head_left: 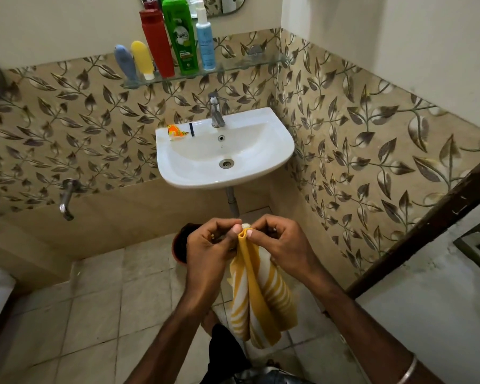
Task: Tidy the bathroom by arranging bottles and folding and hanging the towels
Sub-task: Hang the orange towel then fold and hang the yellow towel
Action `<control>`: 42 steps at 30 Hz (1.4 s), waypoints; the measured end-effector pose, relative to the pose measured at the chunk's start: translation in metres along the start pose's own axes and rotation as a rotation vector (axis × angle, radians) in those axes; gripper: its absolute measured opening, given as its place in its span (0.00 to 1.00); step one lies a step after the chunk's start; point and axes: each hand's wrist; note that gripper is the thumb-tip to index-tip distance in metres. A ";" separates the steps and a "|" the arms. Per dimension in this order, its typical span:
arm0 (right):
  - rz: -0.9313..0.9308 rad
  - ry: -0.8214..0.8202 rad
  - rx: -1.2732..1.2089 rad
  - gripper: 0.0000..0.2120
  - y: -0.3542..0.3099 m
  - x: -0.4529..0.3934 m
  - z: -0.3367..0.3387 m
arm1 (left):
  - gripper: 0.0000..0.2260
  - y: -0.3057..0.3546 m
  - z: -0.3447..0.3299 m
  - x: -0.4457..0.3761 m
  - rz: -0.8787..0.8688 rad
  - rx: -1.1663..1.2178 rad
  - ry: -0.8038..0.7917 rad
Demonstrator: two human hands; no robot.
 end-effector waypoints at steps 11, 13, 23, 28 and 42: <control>0.005 0.038 -0.031 0.07 -0.002 -0.001 0.001 | 0.13 0.002 0.002 0.006 -0.042 -0.013 -0.093; 0.011 0.005 -0.044 0.04 -0.003 -0.001 0.004 | 0.14 0.002 0.004 0.006 -0.071 -0.080 -0.097; -0.183 -0.373 0.067 0.30 0.001 -0.004 0.021 | 0.14 0.016 0.024 -0.011 -0.237 -0.231 -0.127; -0.216 -0.375 0.167 0.26 0.011 -0.004 0.022 | 0.13 0.024 0.031 -0.016 -0.311 -0.226 -0.093; -0.526 -0.486 0.520 0.15 0.059 0.013 0.038 | 0.14 0.025 0.062 -0.047 -0.371 -0.166 0.116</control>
Point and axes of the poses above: each hand's wrist, its own x-axis away from the middle knuckle, its own z-axis out of the back of the hand, y = z × x, and after that the axes turned 2 degrees about -x, right-handed
